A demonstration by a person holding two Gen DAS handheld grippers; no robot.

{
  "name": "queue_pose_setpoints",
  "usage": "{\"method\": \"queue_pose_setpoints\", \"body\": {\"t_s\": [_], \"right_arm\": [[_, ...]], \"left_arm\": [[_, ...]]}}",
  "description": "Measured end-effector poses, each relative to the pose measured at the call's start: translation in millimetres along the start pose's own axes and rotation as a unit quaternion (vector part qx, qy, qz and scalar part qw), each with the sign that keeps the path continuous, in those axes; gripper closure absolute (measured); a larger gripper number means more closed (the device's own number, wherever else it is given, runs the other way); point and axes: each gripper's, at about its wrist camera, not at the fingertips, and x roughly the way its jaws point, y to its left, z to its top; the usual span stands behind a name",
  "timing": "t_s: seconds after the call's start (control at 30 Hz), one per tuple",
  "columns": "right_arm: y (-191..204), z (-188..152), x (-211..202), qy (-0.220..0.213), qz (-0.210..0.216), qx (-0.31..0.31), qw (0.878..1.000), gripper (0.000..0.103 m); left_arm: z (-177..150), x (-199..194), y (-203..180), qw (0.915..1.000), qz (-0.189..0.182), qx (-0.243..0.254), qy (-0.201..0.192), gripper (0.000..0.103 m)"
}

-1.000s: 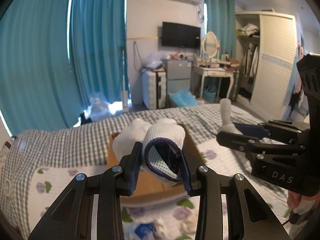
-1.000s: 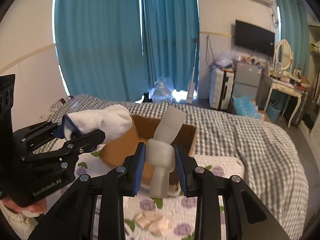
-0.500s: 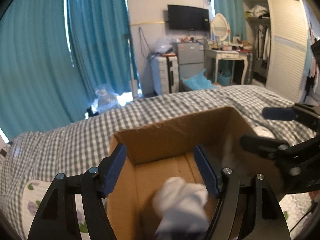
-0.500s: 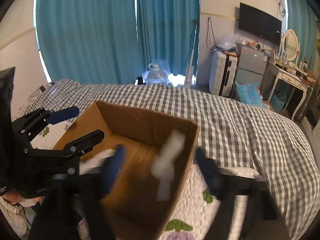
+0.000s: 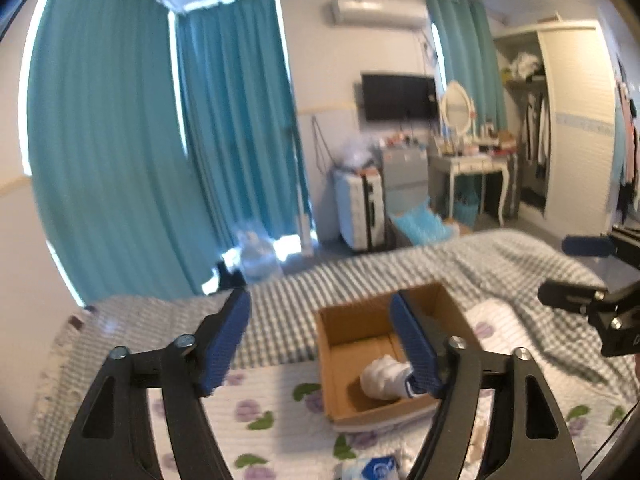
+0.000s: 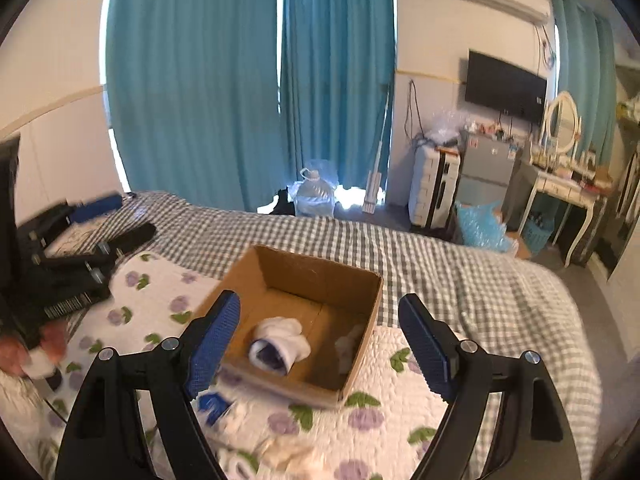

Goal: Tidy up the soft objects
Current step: 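Carry the sock and tube over the box and open both tools, then grasp the white fuzzy pipe-cleaner loops with the right tool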

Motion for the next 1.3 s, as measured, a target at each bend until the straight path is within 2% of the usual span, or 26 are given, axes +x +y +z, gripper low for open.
{"method": "queue_pose_setpoints", "body": {"t_s": [0.1, 0.2, 0.27, 0.4, 0.57, 0.67, 0.73, 0.83, 1.0, 1.13, 1.2, 1.3], "right_arm": [[11.4, -4.6, -36.5, -0.005, -0.002, -0.007, 1.0, 0.019], [23.1, -15.1, -64.0, -0.009, 0.009, -0.006, 1.0, 0.019], [32.2, -27.7, -75.5, -0.009, 0.007, -0.007, 1.0, 0.019], [50.1, -59.6, -83.4, -0.002, -0.01, -0.02, 1.0, 0.019], [59.6, -106.8, -59.8, 0.034, -0.008, -0.003, 0.999, 0.019], [63.1, -137.3, -38.2, 0.059, 0.009, 0.019, 0.998, 0.019], [64.8, -154.4, -18.8, 0.081, 0.013, 0.029, 0.996, 0.019], [67.3, -173.8, 8.5, 0.109, 0.022, 0.036, 0.993, 0.019], [80.1, -190.0, 41.7, 0.128, 0.03, 0.001, 0.991, 0.019], [79.7, -205.3, 64.9, 0.152, 0.013, -0.013, 0.988, 0.019], [74.7, -214.7, 72.0, 0.165, 0.014, -0.005, 0.986, 0.019], [68.8, -228.5, 83.6, 0.193, 0.019, 0.004, 0.981, 0.019]], "left_arm": [[3.0, -43.0, 10.8, 0.9994, 0.026, -0.009, -0.02, 0.02], [-9.1, -71.2, 14.8, 0.9997, 0.013, -0.011, -0.02, 0.02], [-24.4, -84.1, 13.1, 0.9997, 0.018, -0.005, -0.018, 0.02], [-59.3, -90.6, 5.9, 0.9996, 0.021, 0.003, 0.016, 0.02], [-112.3, -82.5, -0.6, 0.9978, 0.034, -0.015, 0.054, 0.02], [-152.2, -64.1, -3.7, 0.9946, 0.03, -0.037, 0.092, 0.02], [-180.1, -47.9, -8.4, 0.9909, 0.042, -0.04, 0.122, 0.02], [-205.8, -28.5, -18.5, 0.9885, 0.031, -0.034, 0.144, 0.02], [-236.8, -3.5, -29.8, 0.9826, 0.023, -0.011, 0.184, 0.02], [-261.8, 16.9, -33.7, 0.9712, 0.036, 0.018, 0.235, 0.02], [-267.9, 19.6, -35.8, 0.9679, 0.052, 0.031, 0.244, 0.02], [-270.7, 21.4, -35.5, 0.9666, 0.054, 0.032, 0.249, 0.02]]}}
